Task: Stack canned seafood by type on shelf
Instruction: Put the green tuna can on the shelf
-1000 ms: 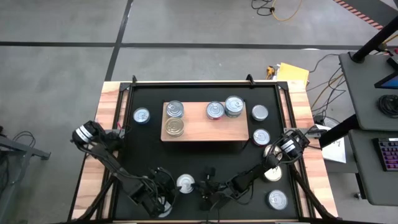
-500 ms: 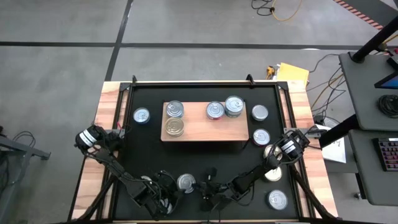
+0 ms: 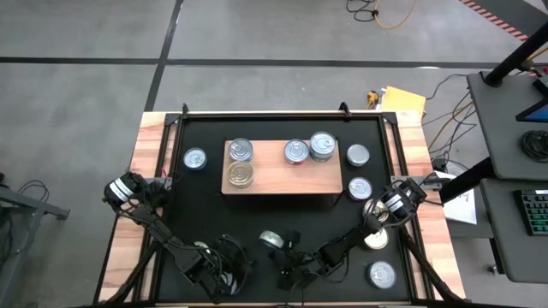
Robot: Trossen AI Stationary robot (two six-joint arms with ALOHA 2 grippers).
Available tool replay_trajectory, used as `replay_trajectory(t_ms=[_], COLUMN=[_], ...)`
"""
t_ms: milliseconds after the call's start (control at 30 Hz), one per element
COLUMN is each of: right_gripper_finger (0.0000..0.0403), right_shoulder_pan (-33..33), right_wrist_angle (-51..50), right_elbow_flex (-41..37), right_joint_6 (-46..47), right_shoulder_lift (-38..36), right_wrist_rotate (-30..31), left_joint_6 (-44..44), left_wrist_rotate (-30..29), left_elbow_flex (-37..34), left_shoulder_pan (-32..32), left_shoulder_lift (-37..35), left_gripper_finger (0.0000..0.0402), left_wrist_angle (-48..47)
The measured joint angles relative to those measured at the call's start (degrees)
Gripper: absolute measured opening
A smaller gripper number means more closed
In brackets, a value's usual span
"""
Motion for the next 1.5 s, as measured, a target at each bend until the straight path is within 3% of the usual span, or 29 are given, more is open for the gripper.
replay_trajectory(t_ms=[167, 600, 1233, 1500], right_gripper_finger=[0.0009, 0.0009, 0.0009, 0.0013], right_shoulder_pan=[0.0, 2.28, 5.95, 4.53], right_wrist_angle=[0.23, -0.62, -16.14, -26.3], right_elbow_flex=[-0.09, 0.33, 0.48, 0.48], right_joint_6=[-0.01, -2.14, -0.34, 8.78], right_shoulder_lift=[-0.02, -0.61, -12.73, -17.05], right_wrist_rotate=[0.36, 0.83, 0.39, 2.64], left_joint_6=[4.36, 5.83, 7.57, 9.65], left_wrist_rotate=[-0.45, -1.06, -1.07, -1.23], left_elbow_flex=[0.04, 0.04, 0.04, 0.04], left_shoulder_pan=[0.09, 0.24, 0.51, 0.51], left_shoulder_lift=[0.0, 0.0, 0.0, 0.0], left_gripper_finger=[0.0288, 0.0288, 0.0288, 0.0288], left_wrist_angle=[0.85, 0.18, -0.74, -0.58])
